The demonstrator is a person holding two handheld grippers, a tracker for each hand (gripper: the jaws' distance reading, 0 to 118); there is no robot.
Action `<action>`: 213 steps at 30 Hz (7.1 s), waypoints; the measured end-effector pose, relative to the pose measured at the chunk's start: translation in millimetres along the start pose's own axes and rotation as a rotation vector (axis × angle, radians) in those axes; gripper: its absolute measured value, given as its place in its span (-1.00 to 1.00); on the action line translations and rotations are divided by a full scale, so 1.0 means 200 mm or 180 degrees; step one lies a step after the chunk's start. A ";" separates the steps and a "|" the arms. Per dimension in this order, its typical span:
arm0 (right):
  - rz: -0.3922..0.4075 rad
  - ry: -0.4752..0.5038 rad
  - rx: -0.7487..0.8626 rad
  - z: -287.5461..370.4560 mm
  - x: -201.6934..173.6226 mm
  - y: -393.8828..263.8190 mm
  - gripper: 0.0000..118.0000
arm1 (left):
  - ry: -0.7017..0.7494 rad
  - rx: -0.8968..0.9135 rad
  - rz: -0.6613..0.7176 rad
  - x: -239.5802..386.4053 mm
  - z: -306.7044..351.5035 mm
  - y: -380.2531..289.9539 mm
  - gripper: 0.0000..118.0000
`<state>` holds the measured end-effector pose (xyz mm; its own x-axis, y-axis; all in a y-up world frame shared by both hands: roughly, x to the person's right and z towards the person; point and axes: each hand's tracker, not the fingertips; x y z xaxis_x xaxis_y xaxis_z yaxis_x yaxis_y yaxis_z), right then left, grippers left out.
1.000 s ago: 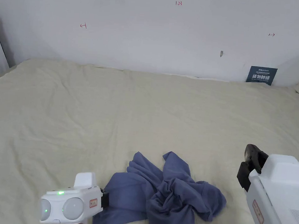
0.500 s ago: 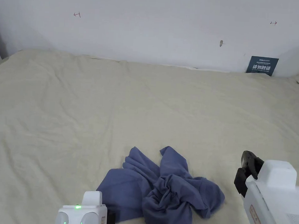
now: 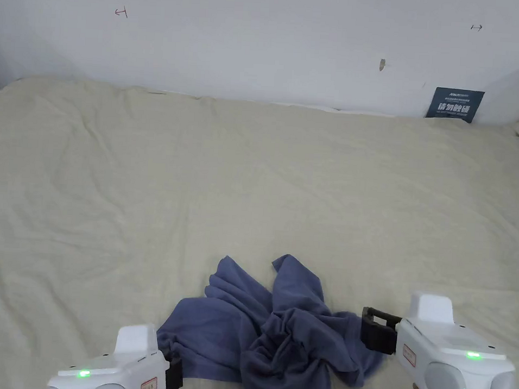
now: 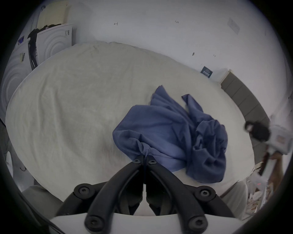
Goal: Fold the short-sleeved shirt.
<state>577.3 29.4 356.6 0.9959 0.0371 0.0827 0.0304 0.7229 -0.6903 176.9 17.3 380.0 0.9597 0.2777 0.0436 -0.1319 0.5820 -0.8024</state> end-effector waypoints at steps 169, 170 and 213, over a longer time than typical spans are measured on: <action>-0.0278 -0.0979 0.1020 0.03 0.26 0.26 -0.97 | 0.0502 -0.0327 -0.0578 -0.19 -1.40 1.45 0.25; -0.0269 -0.0979 0.0989 0.02 0.27 0.25 -0.97 | 0.0570 -0.0254 -0.0637 -0.18 -1.39 1.45 0.24; 0.0006 -0.0239 0.0761 0.11 0.28 0.80 -0.95 | 0.0312 0.1061 -0.0521 -0.10 -0.02 1.48 -0.95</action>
<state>636.3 163.0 266.6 0.9865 0.0833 0.1410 -0.0014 0.8652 -0.5015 119.4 181.1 139.9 0.9918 0.0955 0.0850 -0.0330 0.8336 -0.5514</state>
